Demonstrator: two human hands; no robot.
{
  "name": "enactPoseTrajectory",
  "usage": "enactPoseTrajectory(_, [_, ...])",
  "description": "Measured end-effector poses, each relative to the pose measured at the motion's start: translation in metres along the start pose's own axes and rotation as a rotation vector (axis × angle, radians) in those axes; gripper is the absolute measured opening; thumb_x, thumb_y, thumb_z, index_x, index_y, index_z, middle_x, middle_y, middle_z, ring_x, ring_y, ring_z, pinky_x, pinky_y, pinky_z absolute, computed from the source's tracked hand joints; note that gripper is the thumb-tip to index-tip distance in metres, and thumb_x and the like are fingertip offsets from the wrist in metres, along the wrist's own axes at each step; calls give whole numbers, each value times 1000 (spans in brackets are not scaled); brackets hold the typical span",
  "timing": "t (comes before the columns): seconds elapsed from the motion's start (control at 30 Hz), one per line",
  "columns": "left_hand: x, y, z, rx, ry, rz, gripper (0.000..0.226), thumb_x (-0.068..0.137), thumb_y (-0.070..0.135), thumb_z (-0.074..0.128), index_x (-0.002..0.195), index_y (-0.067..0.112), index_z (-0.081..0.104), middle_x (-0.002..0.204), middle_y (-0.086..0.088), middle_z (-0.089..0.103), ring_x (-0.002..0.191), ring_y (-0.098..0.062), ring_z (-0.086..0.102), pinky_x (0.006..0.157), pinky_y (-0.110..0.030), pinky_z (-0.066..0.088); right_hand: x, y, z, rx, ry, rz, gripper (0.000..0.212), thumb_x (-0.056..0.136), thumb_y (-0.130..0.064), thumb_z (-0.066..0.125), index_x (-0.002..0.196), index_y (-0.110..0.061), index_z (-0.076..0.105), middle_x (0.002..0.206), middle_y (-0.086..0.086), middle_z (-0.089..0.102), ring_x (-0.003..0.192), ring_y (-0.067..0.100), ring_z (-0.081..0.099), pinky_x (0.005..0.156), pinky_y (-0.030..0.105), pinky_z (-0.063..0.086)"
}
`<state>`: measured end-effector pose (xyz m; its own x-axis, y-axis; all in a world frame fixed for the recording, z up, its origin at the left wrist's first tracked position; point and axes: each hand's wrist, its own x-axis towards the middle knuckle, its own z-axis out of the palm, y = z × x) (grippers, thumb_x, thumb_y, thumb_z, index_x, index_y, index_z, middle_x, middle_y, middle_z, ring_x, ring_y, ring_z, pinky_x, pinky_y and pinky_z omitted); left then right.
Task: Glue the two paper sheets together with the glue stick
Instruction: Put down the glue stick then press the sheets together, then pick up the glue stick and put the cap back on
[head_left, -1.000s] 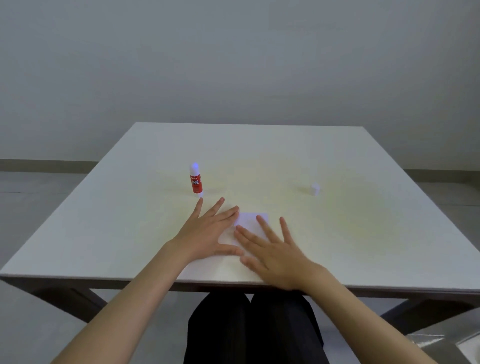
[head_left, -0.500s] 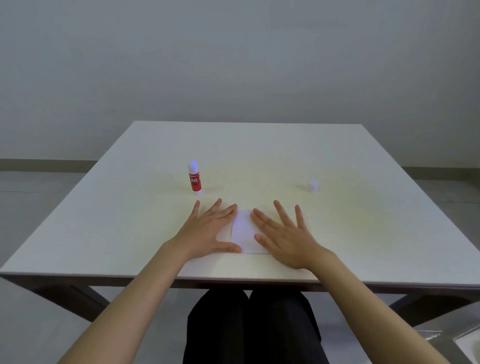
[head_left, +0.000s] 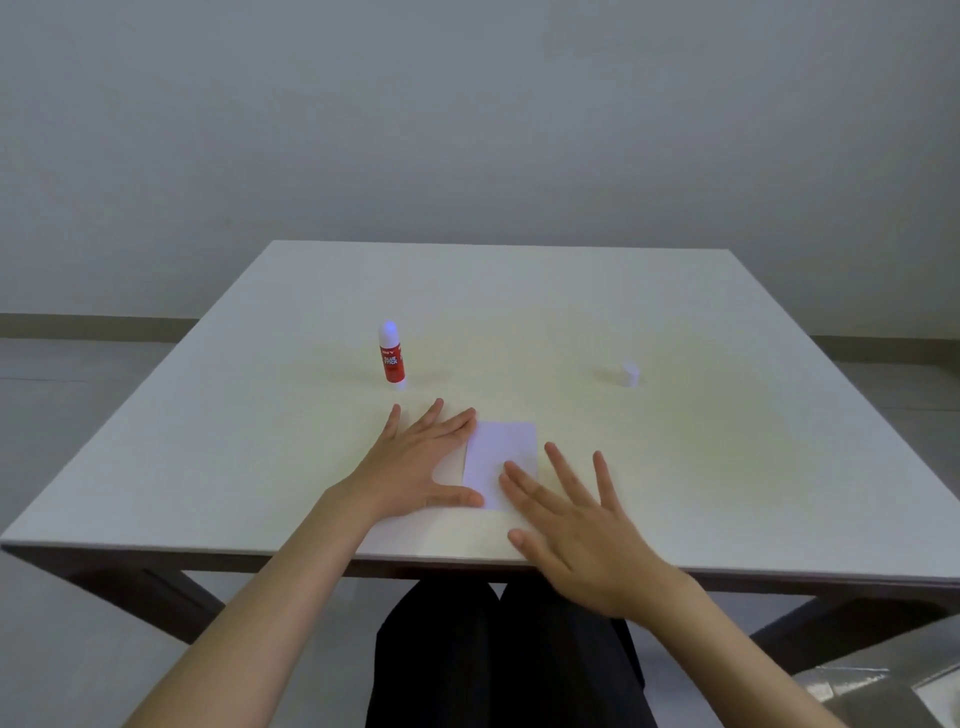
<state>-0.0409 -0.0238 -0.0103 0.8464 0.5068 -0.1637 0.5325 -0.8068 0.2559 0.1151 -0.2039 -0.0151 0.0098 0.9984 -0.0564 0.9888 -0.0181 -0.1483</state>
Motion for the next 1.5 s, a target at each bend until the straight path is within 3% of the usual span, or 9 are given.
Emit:
enactPoseTrajectory(0.57, [-4,-4,7,-283,103,14,85,80,60,56,150,31,17,150,30,7,144,3,-3,118,-38,-11,56,33,1,-29,51,168,53,100,-40,11,151,-36,-5,160,-20,-6,149,23,-10,113,58,-17])
enactPoseTrajectory(0.7, [-12,-9,-1,-920,674,-148,22,86,22,66,105,33,68,113,16,68,109,1,60,101,-26,43,55,31,0,-20,76,156,52,100,-42,8,149,-41,-8,160,-19,-8,149,23,-10,113,58,-17])
enactPoseTrajectory(0.77, [-13,-15,-9,-928,1024,-316,14,85,18,66,90,31,68,93,17,69,88,3,64,83,-24,50,54,31,1,14,110,147,51,99,-45,7,147,-45,-8,160,-19,-10,149,21,-11,113,56,-17])
enactPoseTrajectory(0.83, [-5,-23,-18,-926,1150,-442,21,84,18,68,105,22,66,99,8,69,90,1,62,84,-26,50,53,31,0,38,145,142,50,99,-47,9,146,-49,-7,160,-19,-11,149,19,-12,114,55,-16])
enactPoseTrajectory(1.0, [25,-33,-28,-961,879,-520,57,82,22,71,134,10,51,132,-4,59,123,-16,54,99,-27,39,51,31,-1,86,171,155,50,100,-46,15,147,-48,-2,160,-18,-11,149,17,-11,115,52,-15])
enactPoseTrajectory(1.13, [38,-31,-27,-842,911,-485,4,82,19,65,81,15,65,84,-1,71,83,-16,61,69,-23,40,51,32,-1,102,168,158,51,99,-48,17,147,-48,0,160,-18,-10,149,16,-11,116,51,-15])
enactPoseTrajectory(1.2, [40,-31,-27,-776,941,-511,18,84,20,59,67,16,63,66,4,69,63,-10,54,57,-23,35,50,33,-2,106,175,141,51,99,-50,19,147,-49,2,160,-19,-10,149,16,-11,116,50,-15])
enactPoseTrajectory(1.37, [31,-26,-36,-788,950,-497,14,84,24,57,73,18,64,63,7,69,57,5,53,58,-25,36,49,33,-3,213,214,105,51,99,-50,24,148,-47,10,159,-20,-3,148,11,-8,118,46,-11])
enactPoseTrajectory(1.5, [17,-10,-52,-882,933,-327,14,86,21,58,74,26,62,60,24,67,56,5,53,52,-6,35,48,31,-13,473,292,212,49,101,-40,31,149,-36,21,160,-12,13,149,12,5,120,42,-4])
